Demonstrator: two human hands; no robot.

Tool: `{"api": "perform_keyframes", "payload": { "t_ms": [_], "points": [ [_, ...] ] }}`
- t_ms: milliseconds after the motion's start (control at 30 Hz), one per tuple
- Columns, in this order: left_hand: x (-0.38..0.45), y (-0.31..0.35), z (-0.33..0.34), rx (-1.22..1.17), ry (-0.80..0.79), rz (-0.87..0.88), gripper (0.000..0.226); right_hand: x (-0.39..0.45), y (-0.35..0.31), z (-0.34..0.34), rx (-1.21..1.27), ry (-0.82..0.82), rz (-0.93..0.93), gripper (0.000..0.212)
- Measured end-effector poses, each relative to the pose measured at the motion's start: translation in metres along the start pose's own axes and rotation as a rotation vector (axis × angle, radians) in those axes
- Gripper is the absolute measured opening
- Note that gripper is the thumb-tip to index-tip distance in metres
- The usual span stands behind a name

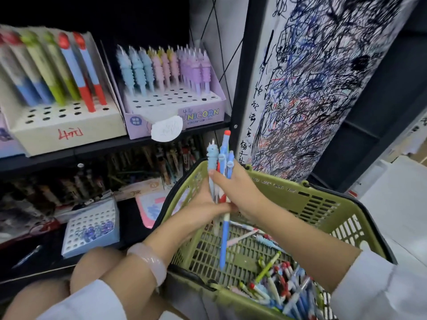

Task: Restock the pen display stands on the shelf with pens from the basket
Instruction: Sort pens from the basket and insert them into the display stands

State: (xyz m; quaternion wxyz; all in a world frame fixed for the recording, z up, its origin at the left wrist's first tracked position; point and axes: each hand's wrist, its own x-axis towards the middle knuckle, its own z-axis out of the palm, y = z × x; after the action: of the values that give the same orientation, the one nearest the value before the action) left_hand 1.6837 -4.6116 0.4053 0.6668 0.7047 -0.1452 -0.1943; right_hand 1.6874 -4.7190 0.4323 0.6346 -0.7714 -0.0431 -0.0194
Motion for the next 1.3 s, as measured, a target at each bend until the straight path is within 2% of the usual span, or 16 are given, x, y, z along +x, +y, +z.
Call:
{"api": "perform_keyframes", "payload": {
  "t_ms": [133, 267, 433, 533, 733, 833, 900, 967, 1133, 1300],
  "points": [
    [0.004, 0.011, -0.003, -0.042, 0.187, 0.131, 0.065, 0.007, -0.020, 0.011, 0.118, 0.047, 0.029, 0.018],
    [0.005, 0.026, -0.011, -0.093, 0.280, 0.236, 0.043, 0.019, -0.042, 0.020, -0.006, 0.106, -0.028, 0.023],
    [-0.006, 0.048, -0.043, -0.095, 0.422, 0.240, 0.027, 0.032, -0.070, 0.037, 0.116, -0.070, -0.080, 0.027],
    [-0.020, 0.058, -0.072, -0.160, 0.466, 0.218, 0.023, 0.041, -0.088, 0.051, 0.070, -0.092, -0.129, 0.026],
    [-0.048, 0.067, -0.120, -0.145, 0.582, 0.197, 0.023, 0.050, -0.119, 0.098, 0.045, 0.037, -0.195, 0.035],
    [-0.062, 0.070, -0.140, -0.131, 0.616, 0.177, 0.018, 0.052, -0.130, 0.119, -0.002, 0.020, -0.275, 0.025],
    [-0.071, 0.075, -0.153, -0.146, 0.606, 0.178, 0.016, 0.052, -0.138, 0.133, -0.017, 0.002, -0.320, 0.015],
    [-0.081, 0.078, -0.165, -0.199, 0.594, 0.187, 0.016, 0.054, -0.145, 0.146, -0.032, -0.020, -0.348, 0.015],
    [-0.105, 0.082, -0.193, -0.316, 0.601, 0.279, 0.014, 0.066, -0.158, 0.181, -0.038, -0.167, -0.306, 0.008],
    [-0.124, 0.081, -0.224, -0.288, 0.712, 0.312, 0.005, 0.074, -0.169, 0.223, -0.019, -0.257, -0.308, 0.016]
  ]
}}
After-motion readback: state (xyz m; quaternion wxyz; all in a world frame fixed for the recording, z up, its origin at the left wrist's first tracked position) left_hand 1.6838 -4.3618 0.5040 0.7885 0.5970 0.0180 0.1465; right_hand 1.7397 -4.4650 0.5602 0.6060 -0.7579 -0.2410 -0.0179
